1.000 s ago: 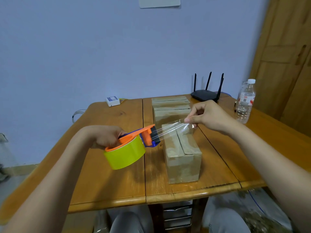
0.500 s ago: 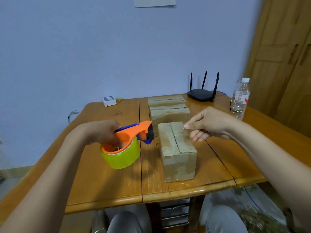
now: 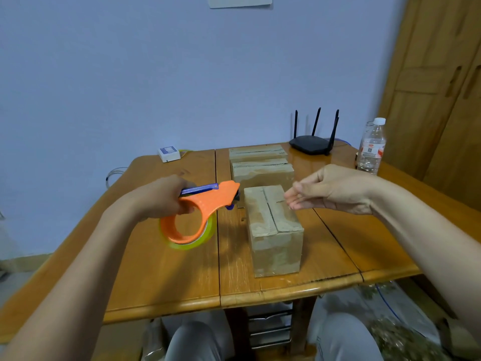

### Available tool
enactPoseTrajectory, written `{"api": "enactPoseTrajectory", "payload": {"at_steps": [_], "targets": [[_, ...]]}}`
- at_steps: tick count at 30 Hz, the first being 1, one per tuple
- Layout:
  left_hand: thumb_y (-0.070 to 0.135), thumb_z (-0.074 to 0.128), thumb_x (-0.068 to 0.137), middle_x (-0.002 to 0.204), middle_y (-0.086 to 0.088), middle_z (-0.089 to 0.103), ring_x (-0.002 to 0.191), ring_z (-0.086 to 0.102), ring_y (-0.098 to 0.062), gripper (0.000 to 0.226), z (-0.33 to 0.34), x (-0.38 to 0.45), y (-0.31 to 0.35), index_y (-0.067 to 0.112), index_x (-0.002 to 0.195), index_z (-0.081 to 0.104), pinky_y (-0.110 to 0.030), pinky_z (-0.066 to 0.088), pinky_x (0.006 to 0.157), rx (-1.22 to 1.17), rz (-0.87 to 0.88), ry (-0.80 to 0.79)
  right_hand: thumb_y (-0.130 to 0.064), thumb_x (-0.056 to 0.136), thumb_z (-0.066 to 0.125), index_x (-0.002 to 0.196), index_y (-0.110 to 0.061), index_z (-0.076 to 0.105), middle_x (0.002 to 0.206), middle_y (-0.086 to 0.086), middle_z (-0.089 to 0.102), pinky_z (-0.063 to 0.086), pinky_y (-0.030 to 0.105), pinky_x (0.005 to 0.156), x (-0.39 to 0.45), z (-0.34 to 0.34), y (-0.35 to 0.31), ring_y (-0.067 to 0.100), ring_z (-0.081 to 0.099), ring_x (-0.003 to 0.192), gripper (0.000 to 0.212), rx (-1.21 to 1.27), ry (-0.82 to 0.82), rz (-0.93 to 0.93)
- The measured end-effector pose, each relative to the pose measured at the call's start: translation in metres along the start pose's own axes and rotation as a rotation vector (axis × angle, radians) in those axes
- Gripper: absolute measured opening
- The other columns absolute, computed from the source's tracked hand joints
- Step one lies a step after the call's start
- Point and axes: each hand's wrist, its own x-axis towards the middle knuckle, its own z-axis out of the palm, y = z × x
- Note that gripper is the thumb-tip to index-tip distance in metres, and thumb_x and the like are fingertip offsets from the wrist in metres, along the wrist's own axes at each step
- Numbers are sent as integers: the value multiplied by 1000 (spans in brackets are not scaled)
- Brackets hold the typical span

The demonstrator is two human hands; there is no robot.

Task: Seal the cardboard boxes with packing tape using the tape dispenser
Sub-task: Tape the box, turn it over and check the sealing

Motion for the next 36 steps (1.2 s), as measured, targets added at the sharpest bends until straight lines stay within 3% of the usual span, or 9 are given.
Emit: {"api": "enactPoseTrajectory", "payload": {"at_steps": [3, 6, 9, 14, 20, 25, 31, 36], "targets": [[12, 62, 94, 99, 6, 64, 90, 58, -15, 27, 4, -1, 7, 30, 113, 60, -27, 44, 69, 45, 25, 52, -33, 79, 71, 105, 10, 70, 97, 23, 75, 62, 26, 74, 7, 0, 9, 26, 76, 89, 51, 117, 145, -12], [6, 58, 94, 109, 4, 58, 93, 55, -12, 32, 8, -1, 11, 28, 116, 52, -22, 41, 69, 9, 91, 67, -4, 81, 75, 104, 7, 73, 97, 21, 75, 62, 25, 68, 15, -3, 20, 21, 75, 79, 26, 187, 230, 4], [2, 57, 92, 111, 4, 51, 89, 51, -10, 35, 9, -3, 14, 25, 117, 47, -19, 37, 66, -6, 130, 77, 10, 81, 72, 109, 7, 69, 96, 22, 75, 61, 26, 64, 18, -4, 27, 23, 75, 78, 29, 207, 247, 76], [-5, 57, 88, 112, 3, 47, 92, 47, -12, 44, 8, -6, 19, 21, 121, 44, -22, 39, 70, 34, 158, 127, 5, 67, 75, 108, 14, 67, 83, 17, 75, 58, 21, 56, 21, -7, 24, 18, 74, 68, 43, 238, 218, 187], [-9, 57, 85, 116, 4, 46, 103, 44, -15, 51, 6, -6, 19, 21, 125, 45, -28, 40, 79, 77, 150, 177, -1, 71, 74, 101, 3, 69, 81, 14, 73, 62, 28, 59, 23, -5, 18, 19, 74, 68, 31, 315, 146, 210], [-11, 54, 83, 110, 5, 44, 99, 42, -15, 49, 13, -1, 18, 22, 118, 44, -28, 36, 76, 93, 158, 204, -4, 66, 78, 104, 5, 69, 79, 14, 73, 62, 29, 58, 29, -4, 20, 21, 74, 69, 39, 243, 207, 191], [-14, 51, 79, 104, 4, 48, 94, 42, -15, 49, 30, 6, 7, 25, 107, 43, -23, 33, 68, 43, 166, 216, -4, 79, 78, 105, 8, 69, 94, 24, 75, 64, 40, 73, 33, -4, 19, 32, 76, 87, 30, 106, 254, 175], [-14, 54, 78, 104, 5, 48, 94, 44, -15, 51, 35, 5, 5, 25, 109, 43, -26, 34, 68, 21, 159, 219, -5, 84, 76, 103, 6, 69, 93, 22, 75, 64, 35, 71, 34, -4, 12, 28, 75, 85, 24, 31, 261, 149]]}}
